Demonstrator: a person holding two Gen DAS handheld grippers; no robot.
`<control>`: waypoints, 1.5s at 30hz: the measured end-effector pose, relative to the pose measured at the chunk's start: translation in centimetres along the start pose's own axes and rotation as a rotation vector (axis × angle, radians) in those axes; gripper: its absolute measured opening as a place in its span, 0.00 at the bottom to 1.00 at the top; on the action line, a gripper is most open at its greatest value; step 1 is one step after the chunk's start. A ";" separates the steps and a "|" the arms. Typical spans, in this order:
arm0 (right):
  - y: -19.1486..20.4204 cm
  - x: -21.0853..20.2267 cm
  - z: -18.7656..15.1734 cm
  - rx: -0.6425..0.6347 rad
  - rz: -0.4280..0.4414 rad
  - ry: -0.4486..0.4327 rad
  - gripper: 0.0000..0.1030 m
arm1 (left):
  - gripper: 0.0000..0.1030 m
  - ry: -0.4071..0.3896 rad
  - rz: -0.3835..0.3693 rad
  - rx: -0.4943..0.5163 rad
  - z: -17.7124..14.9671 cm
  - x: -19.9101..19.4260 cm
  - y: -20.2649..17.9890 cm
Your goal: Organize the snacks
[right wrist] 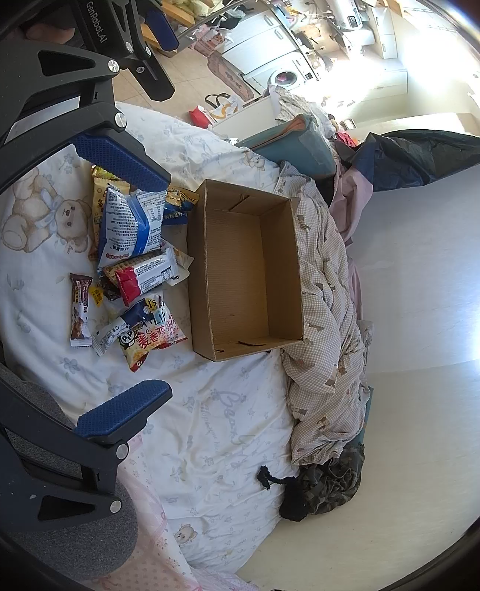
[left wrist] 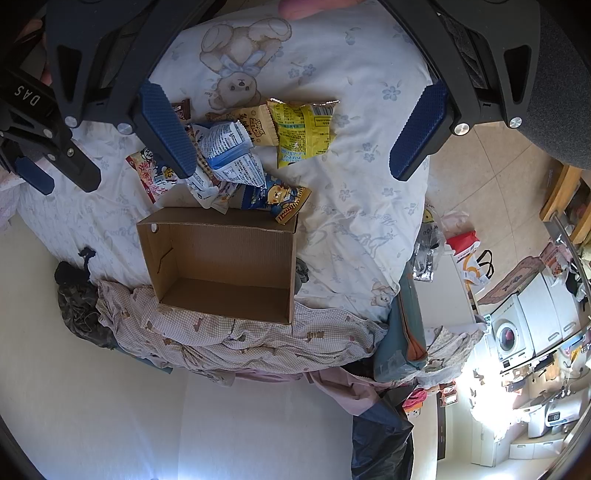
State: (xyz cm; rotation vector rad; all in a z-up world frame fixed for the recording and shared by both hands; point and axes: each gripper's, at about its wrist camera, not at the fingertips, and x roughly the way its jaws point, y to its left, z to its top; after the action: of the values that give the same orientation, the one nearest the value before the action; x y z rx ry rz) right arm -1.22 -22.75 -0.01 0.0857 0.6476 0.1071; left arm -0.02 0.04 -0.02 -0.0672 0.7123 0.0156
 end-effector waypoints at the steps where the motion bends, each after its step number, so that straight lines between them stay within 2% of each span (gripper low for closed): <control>1: 0.0 0.0 0.0 0.001 0.000 0.000 1.00 | 1.00 0.000 -0.001 -0.001 0.0 0.0 0.0; 45: -0.3 0.1 -0.1 0.010 0.000 0.002 1.00 | 1.00 0.001 0.003 0.003 0.0 0.0 0.3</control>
State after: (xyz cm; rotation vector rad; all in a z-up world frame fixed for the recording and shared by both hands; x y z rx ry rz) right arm -1.16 -23.07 -0.17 0.0954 0.6505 0.1041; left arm -0.05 0.34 -0.01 -0.0637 0.7131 0.0171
